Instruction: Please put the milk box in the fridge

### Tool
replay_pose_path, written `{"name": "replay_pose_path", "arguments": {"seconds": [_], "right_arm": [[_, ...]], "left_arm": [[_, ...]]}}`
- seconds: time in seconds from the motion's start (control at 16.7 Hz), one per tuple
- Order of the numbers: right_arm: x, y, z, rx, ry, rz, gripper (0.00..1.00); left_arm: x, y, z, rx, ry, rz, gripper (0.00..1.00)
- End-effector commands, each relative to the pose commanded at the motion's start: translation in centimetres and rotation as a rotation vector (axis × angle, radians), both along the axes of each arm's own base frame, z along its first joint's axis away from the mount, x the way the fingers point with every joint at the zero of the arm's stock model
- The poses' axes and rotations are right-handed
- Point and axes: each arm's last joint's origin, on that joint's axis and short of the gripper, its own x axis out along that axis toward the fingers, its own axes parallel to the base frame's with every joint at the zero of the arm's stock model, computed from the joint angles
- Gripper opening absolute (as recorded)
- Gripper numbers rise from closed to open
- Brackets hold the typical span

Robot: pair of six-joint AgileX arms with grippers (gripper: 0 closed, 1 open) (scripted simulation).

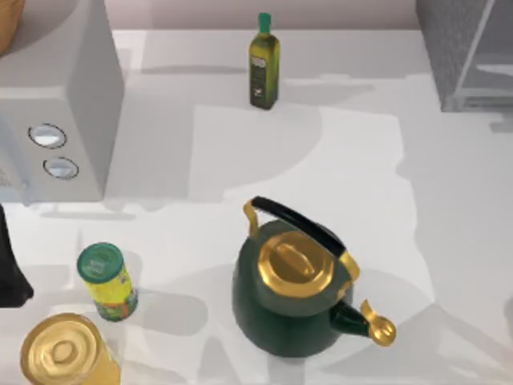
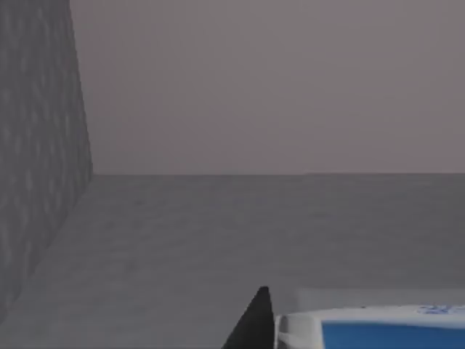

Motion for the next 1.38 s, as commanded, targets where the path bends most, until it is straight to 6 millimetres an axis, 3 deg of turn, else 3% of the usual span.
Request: {"name": "replay_pose_path", "arguments": {"seconds": [0.18,0.66,0.84,1.14,1.38], "right_arm": [[0.9,-0.9,-1.6,-0.009,-0.017,-0.008,0.00],[1.7,-0.9,-2.6,-0.005,0.015,-0.005,0.00],[4.3,-1.4,-3.4,0.002,0.044,-0.016,0.00],[10.5,-1.8,-0.8,-0.009,-0.019,-0.023,0.00],[12.8,-1.0,0.2,-0.008,-0.015,-0.005,0.00]], "left_arm": [[0.0,0.0,0.0,0.000,0.000,0.000,1.00],[0.0,0.0,0.0,0.000,0.000,0.000,1.00],[0.0,0.0,0.0,0.000,0.000,0.000,1.00],[0.0,0.0,0.0,0.000,0.000,0.000,1.00],[0.0,0.0,0.0,0.000,0.000,0.000,1.00]]}}
